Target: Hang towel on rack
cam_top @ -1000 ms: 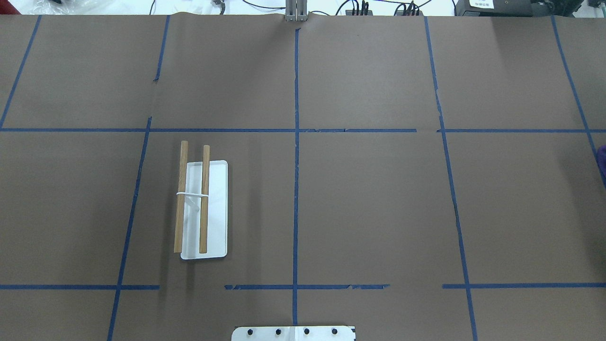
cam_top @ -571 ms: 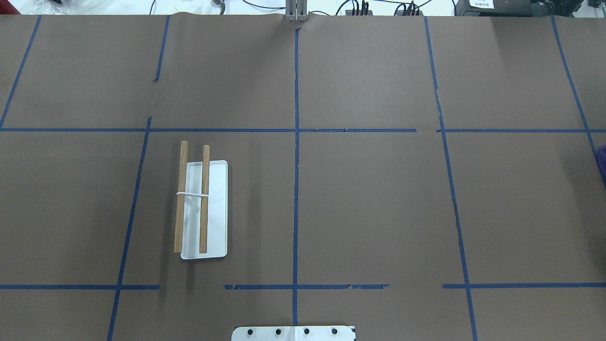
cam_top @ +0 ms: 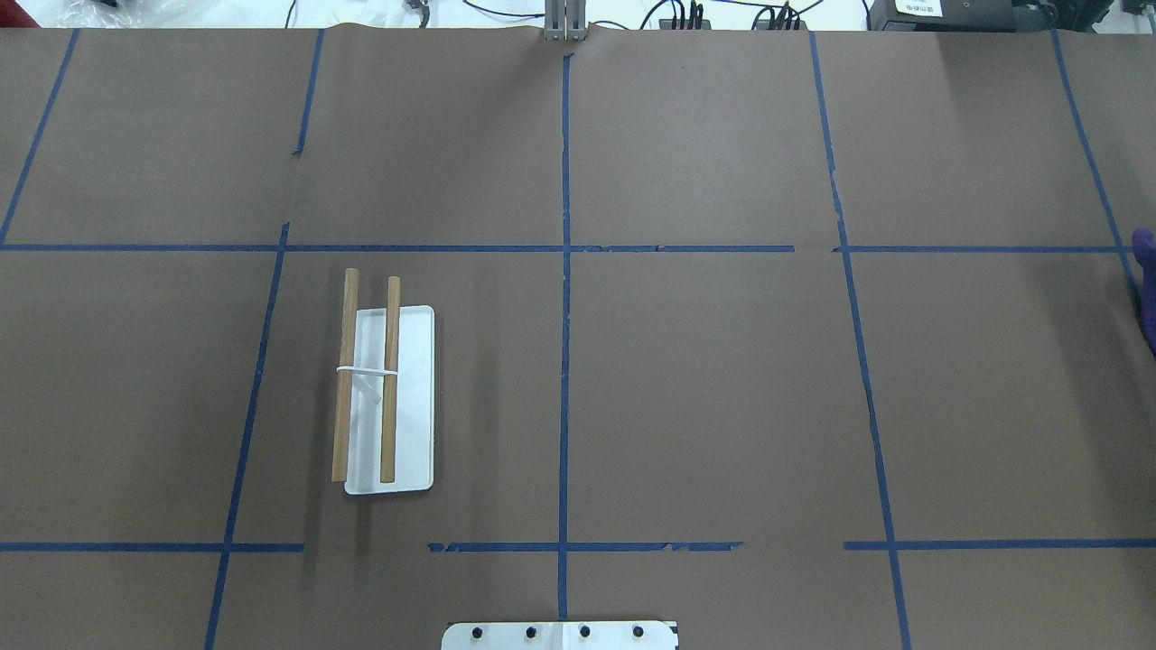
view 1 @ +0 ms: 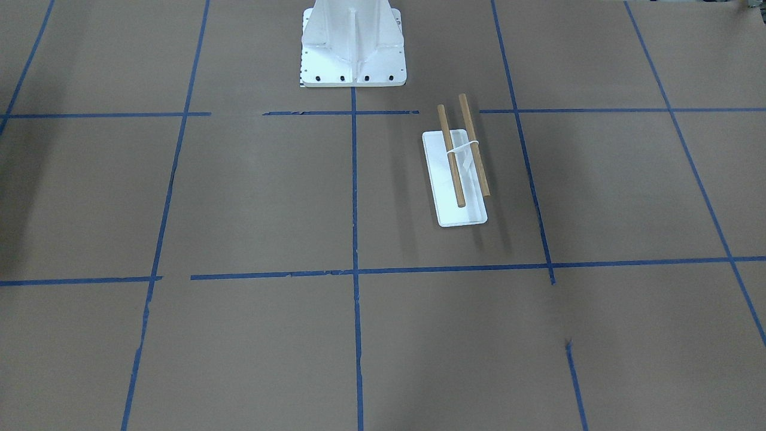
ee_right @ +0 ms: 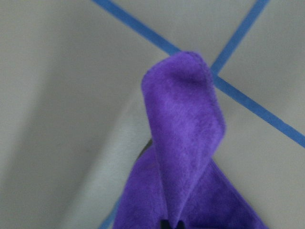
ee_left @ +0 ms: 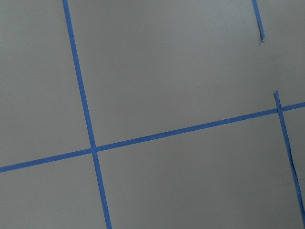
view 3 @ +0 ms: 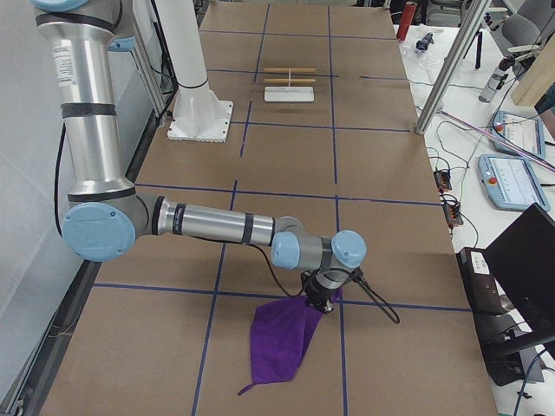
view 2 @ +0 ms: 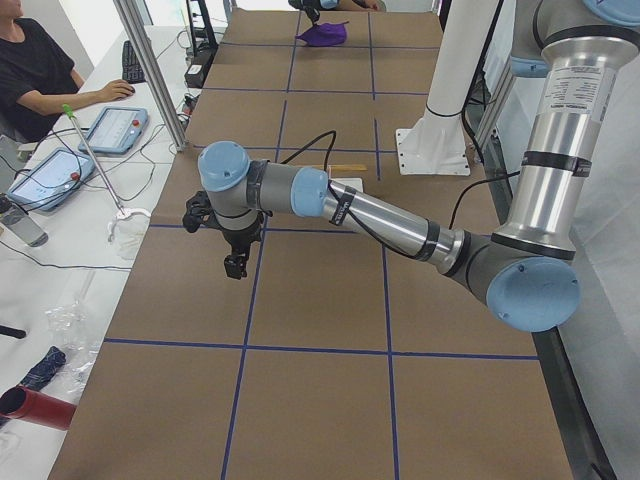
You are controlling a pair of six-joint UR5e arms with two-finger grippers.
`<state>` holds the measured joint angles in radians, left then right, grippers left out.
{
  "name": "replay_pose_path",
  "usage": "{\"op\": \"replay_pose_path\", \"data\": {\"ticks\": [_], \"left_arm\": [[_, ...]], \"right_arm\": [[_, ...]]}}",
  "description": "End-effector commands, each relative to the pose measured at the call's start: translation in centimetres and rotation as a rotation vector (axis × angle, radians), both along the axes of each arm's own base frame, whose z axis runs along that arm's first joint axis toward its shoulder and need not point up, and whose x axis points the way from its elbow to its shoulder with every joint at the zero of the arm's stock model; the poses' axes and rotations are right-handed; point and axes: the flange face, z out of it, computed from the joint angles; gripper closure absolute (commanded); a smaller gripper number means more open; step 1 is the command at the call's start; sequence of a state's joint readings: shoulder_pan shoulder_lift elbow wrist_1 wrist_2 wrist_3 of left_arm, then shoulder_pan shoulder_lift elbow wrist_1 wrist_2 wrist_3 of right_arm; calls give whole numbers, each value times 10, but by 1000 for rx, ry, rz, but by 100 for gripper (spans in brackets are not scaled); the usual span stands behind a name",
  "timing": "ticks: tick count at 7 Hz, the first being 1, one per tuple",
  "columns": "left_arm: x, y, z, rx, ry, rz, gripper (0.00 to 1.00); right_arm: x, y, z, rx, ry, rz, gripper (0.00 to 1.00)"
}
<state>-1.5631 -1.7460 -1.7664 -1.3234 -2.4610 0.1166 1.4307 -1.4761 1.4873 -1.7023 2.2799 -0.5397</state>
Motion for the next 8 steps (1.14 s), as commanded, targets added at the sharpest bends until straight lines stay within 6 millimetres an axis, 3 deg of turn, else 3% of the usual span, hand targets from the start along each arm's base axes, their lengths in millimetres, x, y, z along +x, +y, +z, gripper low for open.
{"op": "replay_pose_path", "data": {"ticks": [1, 2, 3, 4, 6, 7, 8], "left_arm": [[8, -1, -10, -33, 124, -17, 0], [12, -6, -36, -98, 149, -93, 0], [16, -9, -57, -66, 172, -142, 0], [28, -7, -74, -109, 270, -155, 0], [84, 0, -116, -246, 400, -165, 0], [114, 5, -124, -199, 425, -115, 0], [133, -4, -145, -199, 446, -103, 0]], "right_arm": [[10, 34, -180, -49, 0, 142, 100], [-16, 46, -230, -73, -62, 208, 100], [-55, 47, -278, -55, -122, 189, 100], [-102, 37, -346, -78, -202, 199, 100], [-210, 55, -464, -113, -269, 155, 100], [-257, 71, -511, -168, -295, 175, 100], [-289, 84, -528, -187, -348, 217, 100]]}}
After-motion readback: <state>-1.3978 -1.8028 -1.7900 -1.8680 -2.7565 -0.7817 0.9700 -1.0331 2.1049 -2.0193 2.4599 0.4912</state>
